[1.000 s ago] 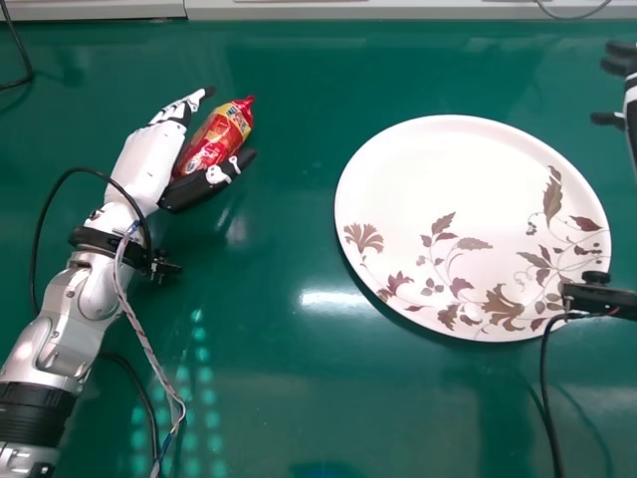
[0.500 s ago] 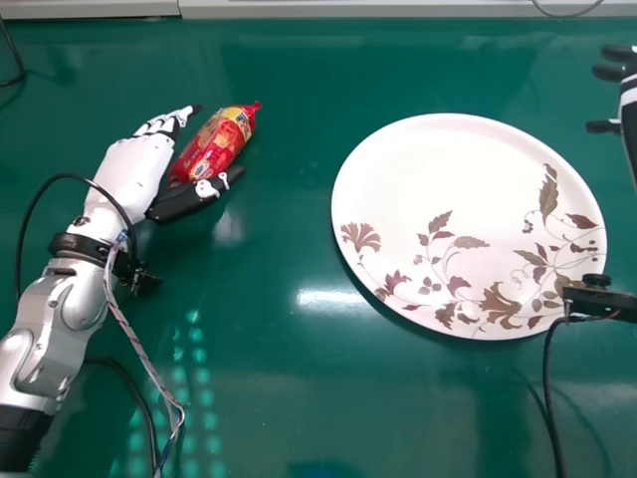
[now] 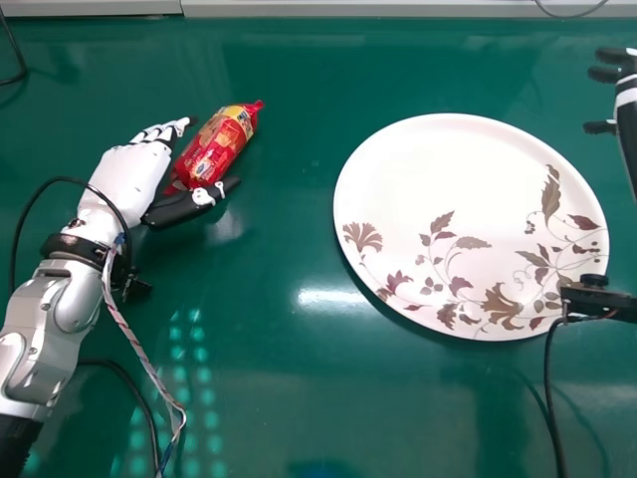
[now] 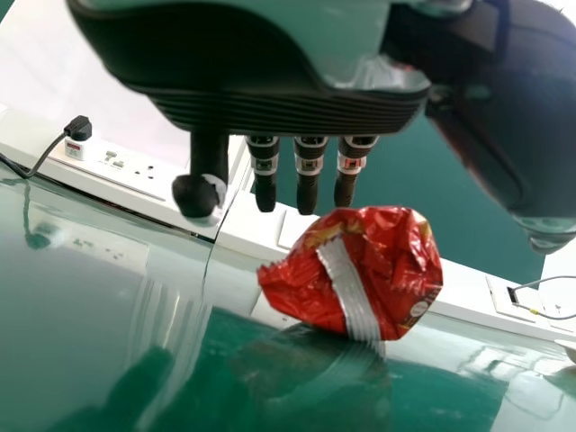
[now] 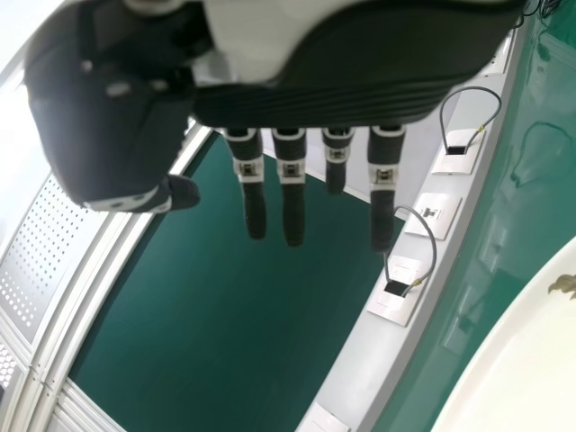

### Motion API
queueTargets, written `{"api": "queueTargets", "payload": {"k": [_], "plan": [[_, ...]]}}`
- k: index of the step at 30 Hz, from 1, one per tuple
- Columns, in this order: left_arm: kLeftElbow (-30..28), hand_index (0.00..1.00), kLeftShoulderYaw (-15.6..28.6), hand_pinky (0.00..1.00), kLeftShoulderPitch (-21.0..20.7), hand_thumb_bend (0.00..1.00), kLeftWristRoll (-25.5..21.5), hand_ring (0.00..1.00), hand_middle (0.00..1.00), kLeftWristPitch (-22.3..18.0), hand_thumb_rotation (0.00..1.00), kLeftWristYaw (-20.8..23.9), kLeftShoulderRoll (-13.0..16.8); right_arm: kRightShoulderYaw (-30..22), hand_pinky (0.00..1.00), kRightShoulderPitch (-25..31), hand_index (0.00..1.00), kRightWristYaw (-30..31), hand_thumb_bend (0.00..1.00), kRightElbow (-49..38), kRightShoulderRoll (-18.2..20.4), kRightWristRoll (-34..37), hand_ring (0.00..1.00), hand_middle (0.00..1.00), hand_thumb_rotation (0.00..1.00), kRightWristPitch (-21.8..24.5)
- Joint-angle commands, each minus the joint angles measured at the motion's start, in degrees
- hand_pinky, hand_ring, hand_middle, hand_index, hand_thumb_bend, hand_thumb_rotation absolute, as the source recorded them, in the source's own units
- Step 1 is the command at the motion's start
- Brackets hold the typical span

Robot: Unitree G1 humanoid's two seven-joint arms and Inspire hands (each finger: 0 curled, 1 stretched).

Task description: Pick up biscuit and place it in the plate

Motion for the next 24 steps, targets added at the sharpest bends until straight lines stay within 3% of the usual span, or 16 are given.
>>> {"api": "queueTargets", "payload": {"k": [1, 7, 9, 16, 18, 20, 24], "plan": [[2.33, 1.00, -1.31, 0.00, 0.70, 1.00, 0.80, 1.00, 1.00, 1.36, 0.94, -1.86, 0.81, 0.03, 0.62, 0.19, 0.83, 0.30, 0.38, -0.10, -0.01, -0.06, 0.75, 0.80, 0.51, 0.03], [6.36, 1.00, -3.16, 0.00, -3.69, 1.00, 1.27, 0.99, 0.95, 2.90, 0.90, -5.93, 0.88, -0.40, 0.62, -0.13, 0.83, 0.87, 0.38, -0.19, -0.09, 0.56, 0.74, 0.80, 0.51, -0.10], [8.06, 0.99, -3.78, 0.00, -5.46, 1.00, 1.28, 0.94, 0.90, 3.38, 0.89, -7.28, 0.94, -0.55, 0.62, -0.15, 0.83, 1.14, 0.38, -0.25, -0.20, 0.64, 0.75, 0.81, 0.51, -0.06], [15.89, 0.75, -6.57, 0.00, -12.09, 1.00, 1.36, 0.74, 0.74, 3.81, 0.83, -10.72, 1.61, -1.02, 0.65, -0.09, 0.84, 2.11, 0.39, -1.26, -0.55, 0.79, 0.75, 0.82, 0.52, 0.59], [17.94, 0.75, -7.90, 0.29, -14.23, 1.00, 2.17, 0.72, 0.73, 5.52, 0.83, -12.70, 1.78, -1.12, 0.66, 0.01, 0.84, 2.45, 0.38, -1.58, -0.74, 0.85, 0.76, 0.83, 0.51, 0.52], [19.71, 0.76, -8.95, 0.45, -16.22, 1.00, 2.67, 0.73, 0.73, 7.60, 0.82, -14.26, 1.59, -1.24, 0.66, 0.25, 0.84, 2.51, 0.38, -1.69, -0.89, 0.63, 0.77, 0.83, 0.51, 0.34], [20.81, 0.76, -9.75, 0.53, -18.08, 1.00, 2.26, 0.73, 0.73, 10.87, 0.78, -16.20, 1.00, -1.30, 0.65, 0.31, 0.84, 2.39, 0.38, -2.57, -0.42, 0.48, 0.76, 0.82, 0.50, 1.40]]}}
